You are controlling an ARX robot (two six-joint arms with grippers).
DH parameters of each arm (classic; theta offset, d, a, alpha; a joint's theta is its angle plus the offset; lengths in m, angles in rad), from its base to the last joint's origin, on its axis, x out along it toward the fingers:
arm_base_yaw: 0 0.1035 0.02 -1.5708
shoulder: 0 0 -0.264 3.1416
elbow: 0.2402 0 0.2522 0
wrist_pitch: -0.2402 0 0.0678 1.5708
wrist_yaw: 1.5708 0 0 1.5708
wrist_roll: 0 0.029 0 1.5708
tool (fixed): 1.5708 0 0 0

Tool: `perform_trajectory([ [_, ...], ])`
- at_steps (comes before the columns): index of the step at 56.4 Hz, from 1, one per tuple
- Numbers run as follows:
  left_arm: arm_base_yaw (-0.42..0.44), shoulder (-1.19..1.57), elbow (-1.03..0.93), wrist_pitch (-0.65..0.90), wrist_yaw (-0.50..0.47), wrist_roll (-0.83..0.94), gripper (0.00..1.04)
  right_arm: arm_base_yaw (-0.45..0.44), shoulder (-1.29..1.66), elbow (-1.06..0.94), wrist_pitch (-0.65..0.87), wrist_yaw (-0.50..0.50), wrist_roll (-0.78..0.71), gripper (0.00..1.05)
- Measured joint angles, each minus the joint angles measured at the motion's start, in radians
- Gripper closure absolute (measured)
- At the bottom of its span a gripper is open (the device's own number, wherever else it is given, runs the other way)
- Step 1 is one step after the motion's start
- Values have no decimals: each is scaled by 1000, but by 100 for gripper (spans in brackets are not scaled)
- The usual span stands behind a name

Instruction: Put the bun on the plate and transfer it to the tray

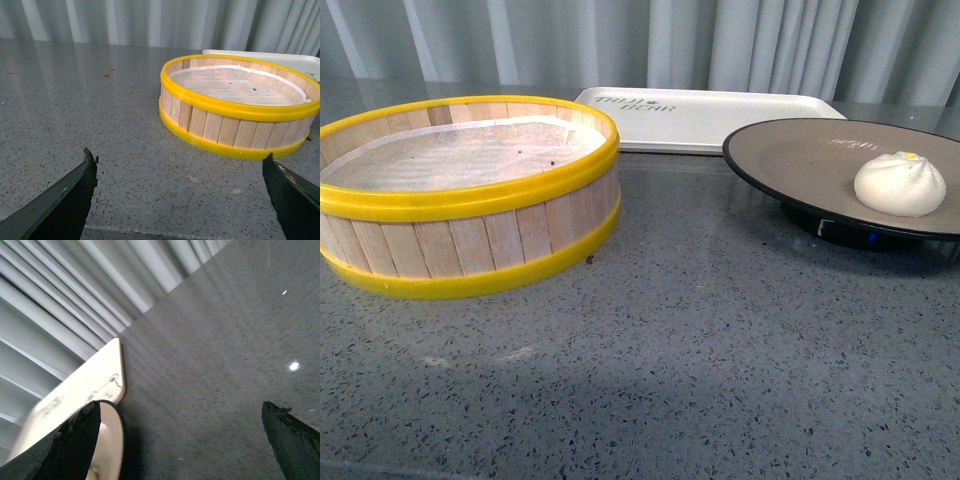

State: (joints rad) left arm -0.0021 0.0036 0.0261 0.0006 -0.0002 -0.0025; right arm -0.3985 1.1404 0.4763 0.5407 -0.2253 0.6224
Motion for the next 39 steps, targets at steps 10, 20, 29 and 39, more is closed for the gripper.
perform_trajectory([
  [10,0,0,0,0,0,0,7,27,217,109,36,-125,410,8],
  [20,0,0,0,0,0,0,7,93,322,155,34,-166,560,8],
  [29,0,0,0,0,0,0,7,162,380,193,51,-173,624,8],
  [39,0,0,0,0,0,0,7,253,421,209,58,-177,668,8],
])
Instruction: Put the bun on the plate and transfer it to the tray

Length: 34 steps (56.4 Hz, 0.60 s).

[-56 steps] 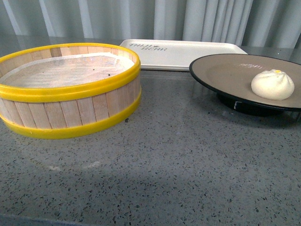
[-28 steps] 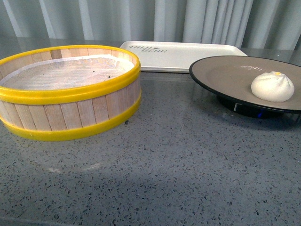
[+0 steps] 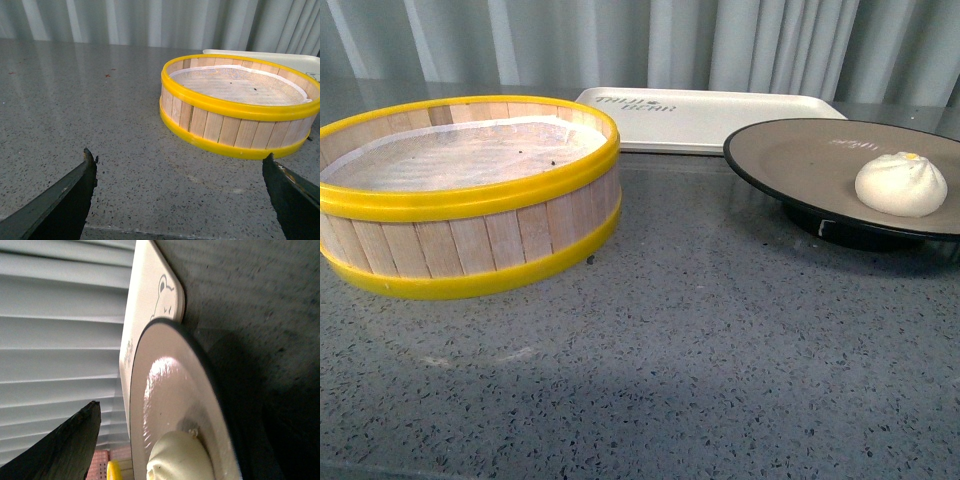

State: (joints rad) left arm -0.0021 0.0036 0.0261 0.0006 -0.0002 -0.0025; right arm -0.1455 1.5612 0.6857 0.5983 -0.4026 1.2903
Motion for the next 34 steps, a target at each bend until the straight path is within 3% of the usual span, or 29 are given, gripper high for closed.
perform_trajectory([
  [3,0,0,0,0,0,0,7,18,2,2,-1,-1,2,9],
  [9,0,0,0,0,0,0,7,29,0,4,-18,0,0,32],
  [14,0,0,0,0,0,0,7,27,-4,4,-26,3,-3,44],
  [25,0,0,0,0,0,0,7,14,-8,4,-35,3,-11,87],
  [32,0,0,0,0,0,0,7,10,-9,4,-36,-2,-30,103],
  [34,0,0,0,0,0,0,7,10,-9,4,-35,-1,-31,103],
])
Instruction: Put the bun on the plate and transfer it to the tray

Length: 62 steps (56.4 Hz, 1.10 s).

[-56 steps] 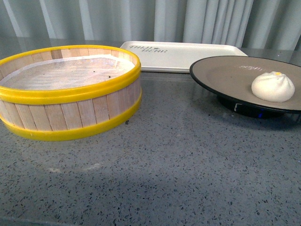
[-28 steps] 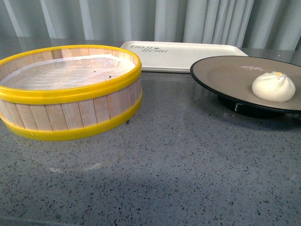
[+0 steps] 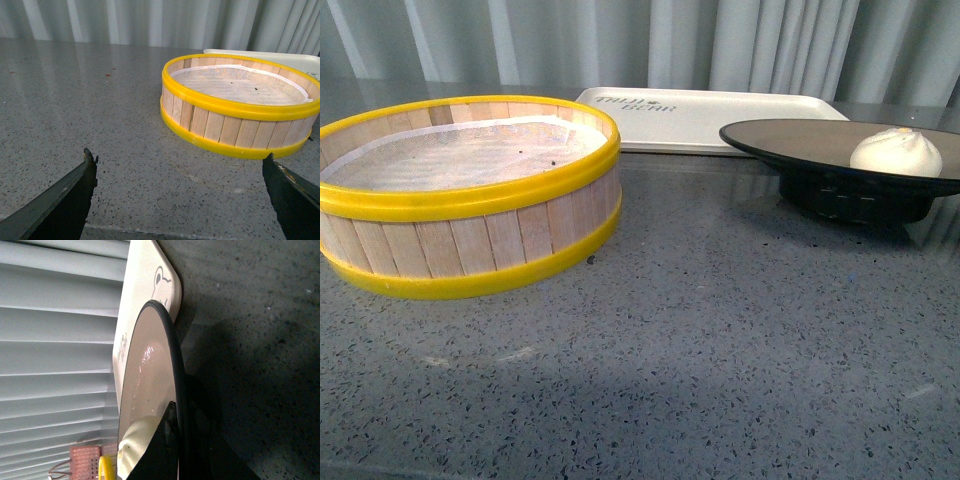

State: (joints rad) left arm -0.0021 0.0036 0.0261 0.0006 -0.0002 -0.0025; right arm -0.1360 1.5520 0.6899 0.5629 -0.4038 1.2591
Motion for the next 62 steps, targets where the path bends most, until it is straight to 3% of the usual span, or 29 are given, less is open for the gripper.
perform_trajectory([
  [14,0,0,0,0,0,0,7,0,-49,4,21,25,-36,102],
  [26,0,0,0,0,0,0,7,-6,-26,136,4,28,-52,102],
  [48,0,0,0,0,0,0,7,14,433,694,-170,68,-41,102],
  [62,0,0,0,0,0,0,7,52,526,850,-219,62,-48,102],
])
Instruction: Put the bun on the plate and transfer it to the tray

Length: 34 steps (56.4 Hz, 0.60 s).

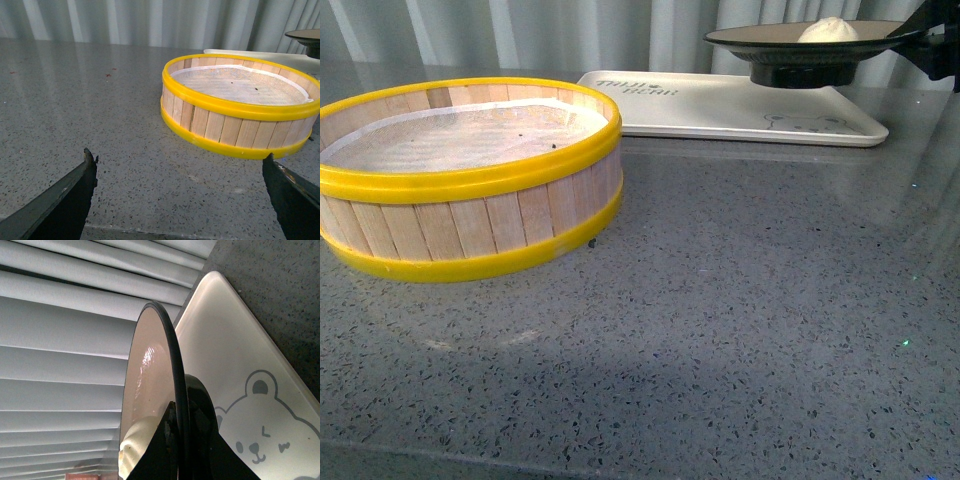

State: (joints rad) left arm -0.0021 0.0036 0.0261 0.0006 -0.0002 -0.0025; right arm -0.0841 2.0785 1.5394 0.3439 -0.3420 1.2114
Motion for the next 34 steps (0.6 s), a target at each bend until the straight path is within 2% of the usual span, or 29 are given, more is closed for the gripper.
perform_trajectory([
  [34,0,0,0,0,0,0,7,8,161,193,-76,10,-14,102],
])
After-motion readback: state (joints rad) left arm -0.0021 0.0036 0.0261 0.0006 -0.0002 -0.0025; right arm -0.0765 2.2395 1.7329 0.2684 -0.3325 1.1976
